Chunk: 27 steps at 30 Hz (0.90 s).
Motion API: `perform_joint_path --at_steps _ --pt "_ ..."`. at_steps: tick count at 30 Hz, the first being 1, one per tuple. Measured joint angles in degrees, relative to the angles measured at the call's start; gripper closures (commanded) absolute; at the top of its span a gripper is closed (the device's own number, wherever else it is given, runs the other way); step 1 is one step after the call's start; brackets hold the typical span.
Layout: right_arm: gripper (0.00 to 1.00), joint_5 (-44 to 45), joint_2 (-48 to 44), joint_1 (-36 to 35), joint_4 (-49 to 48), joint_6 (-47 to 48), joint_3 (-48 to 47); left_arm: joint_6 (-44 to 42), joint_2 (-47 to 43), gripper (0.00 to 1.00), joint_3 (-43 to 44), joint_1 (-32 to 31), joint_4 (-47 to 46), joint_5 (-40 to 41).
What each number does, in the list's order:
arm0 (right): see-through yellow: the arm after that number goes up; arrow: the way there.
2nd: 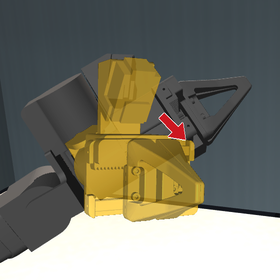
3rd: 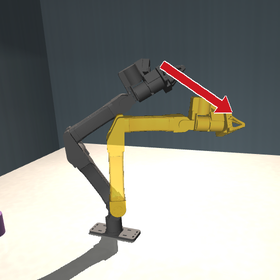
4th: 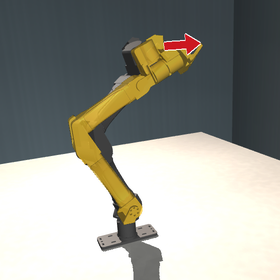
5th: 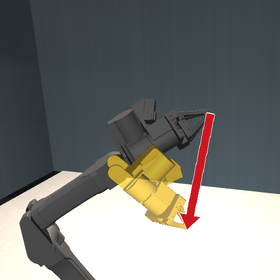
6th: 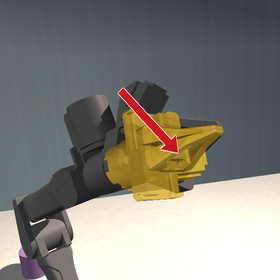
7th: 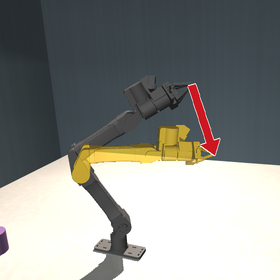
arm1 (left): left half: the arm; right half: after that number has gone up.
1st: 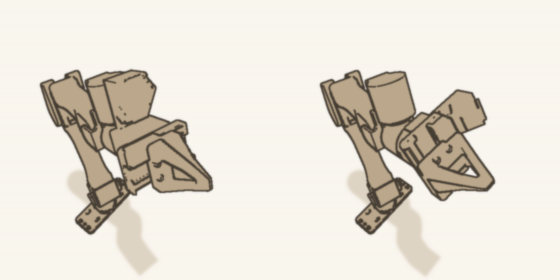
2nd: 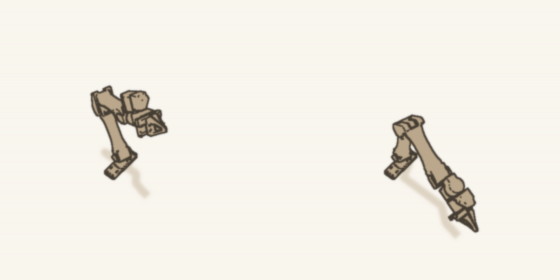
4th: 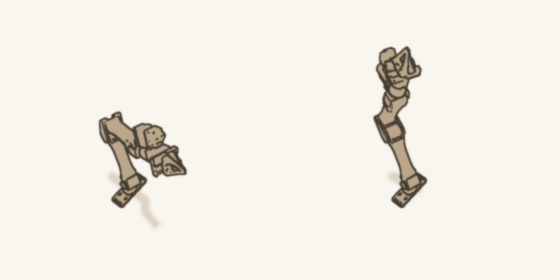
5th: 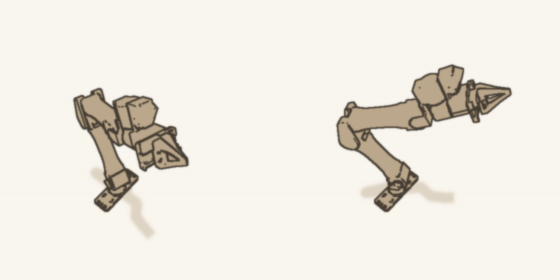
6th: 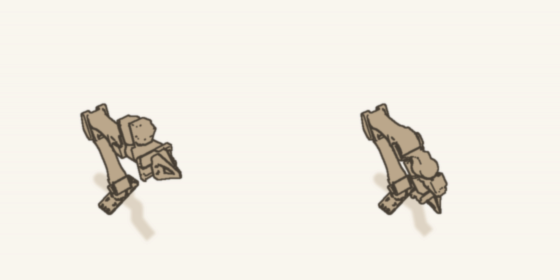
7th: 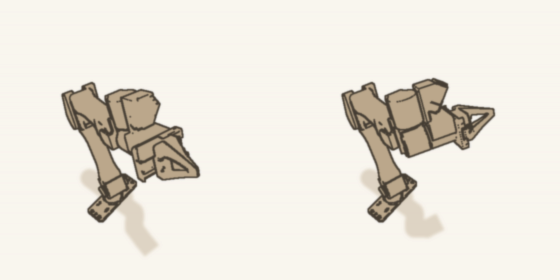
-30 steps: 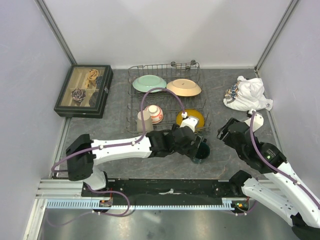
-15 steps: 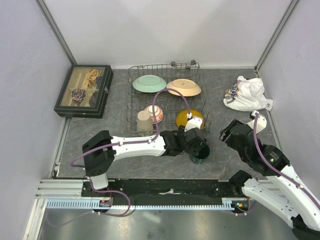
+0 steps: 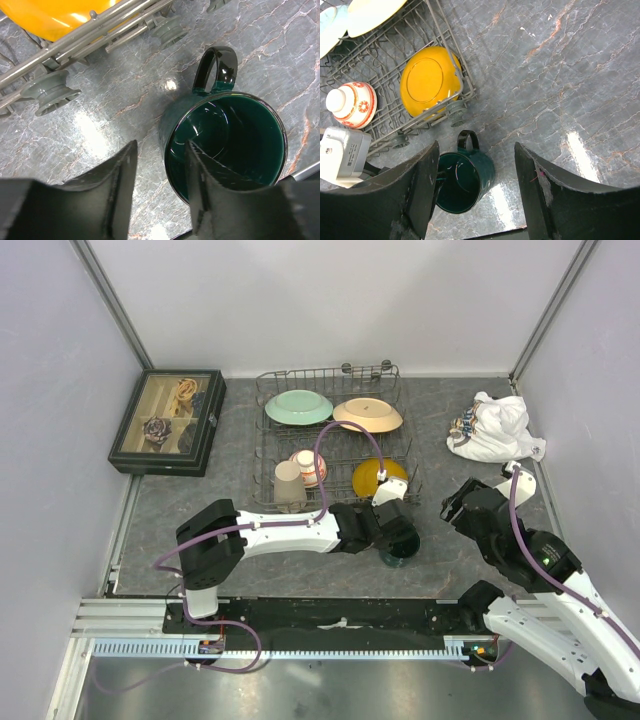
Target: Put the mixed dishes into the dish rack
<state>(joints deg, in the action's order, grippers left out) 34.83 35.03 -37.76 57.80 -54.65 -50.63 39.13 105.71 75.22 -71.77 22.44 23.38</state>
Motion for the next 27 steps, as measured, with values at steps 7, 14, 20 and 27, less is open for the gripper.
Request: perform_joint_path --at_steps 7,14,20,27 --pt "0.3 0.09 -0.83 0.0 0.13 0.0 0.0 0.15 0.02 0.62 0.0 0.0 0.11 -0.55" --pt "0.3 0.2 -1.64 0.0 0.15 0.0 0.0 0.74 0.0 0.74 -0.09 0.0 -0.09 -1.51" --pt "0.3 0.48 -1.66 0.0 0.15 -0.02 0.0 1.38 0.0 0.99 -0.44 0.0 -0.07 -1.84" --pt "0.3 1.62 -1.66 0.0 0.15 0.24 0.0 1.27 -1.16 0.98 -1.42 -0.48 -0.33 -2.54"
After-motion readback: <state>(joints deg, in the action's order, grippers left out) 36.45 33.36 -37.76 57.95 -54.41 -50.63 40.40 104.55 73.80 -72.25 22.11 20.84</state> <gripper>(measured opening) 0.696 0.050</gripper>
